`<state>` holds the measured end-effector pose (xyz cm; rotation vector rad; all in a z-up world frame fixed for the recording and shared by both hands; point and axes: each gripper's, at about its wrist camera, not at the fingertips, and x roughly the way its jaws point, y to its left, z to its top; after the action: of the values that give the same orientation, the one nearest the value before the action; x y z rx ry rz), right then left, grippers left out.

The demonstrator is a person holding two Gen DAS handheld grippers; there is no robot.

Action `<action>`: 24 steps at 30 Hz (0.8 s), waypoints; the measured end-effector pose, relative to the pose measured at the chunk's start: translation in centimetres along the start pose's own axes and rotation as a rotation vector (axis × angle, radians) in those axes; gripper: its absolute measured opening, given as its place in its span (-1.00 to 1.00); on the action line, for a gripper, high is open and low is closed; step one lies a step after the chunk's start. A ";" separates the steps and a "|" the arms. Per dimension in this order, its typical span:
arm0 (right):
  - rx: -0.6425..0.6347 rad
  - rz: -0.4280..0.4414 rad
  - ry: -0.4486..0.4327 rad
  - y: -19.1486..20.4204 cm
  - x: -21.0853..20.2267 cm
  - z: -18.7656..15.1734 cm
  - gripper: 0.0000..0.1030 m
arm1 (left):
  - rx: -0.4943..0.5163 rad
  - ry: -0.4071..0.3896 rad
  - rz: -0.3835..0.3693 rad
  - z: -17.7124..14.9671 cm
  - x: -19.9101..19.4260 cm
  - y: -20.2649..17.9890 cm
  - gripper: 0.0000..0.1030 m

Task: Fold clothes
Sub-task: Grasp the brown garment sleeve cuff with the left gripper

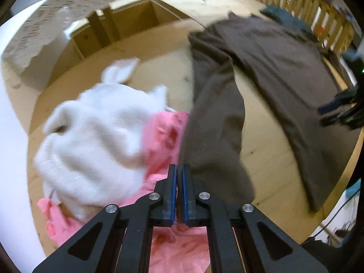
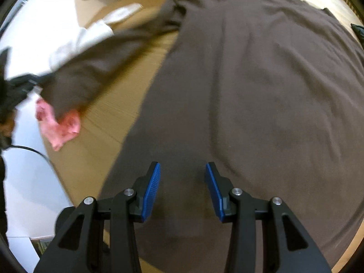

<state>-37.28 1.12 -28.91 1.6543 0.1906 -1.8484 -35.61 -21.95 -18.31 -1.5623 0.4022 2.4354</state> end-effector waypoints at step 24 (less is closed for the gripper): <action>-0.107 -0.030 -0.001 2.0 -0.1 6.4 -0.20 | -0.233 0.086 0.161 -2.1 -3.5 13.4 -0.68</action>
<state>-41.58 -3.67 -26.99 1.5858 0.3103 -1.8287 -36.79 -35.33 -14.46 -1.7984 0.2756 2.6232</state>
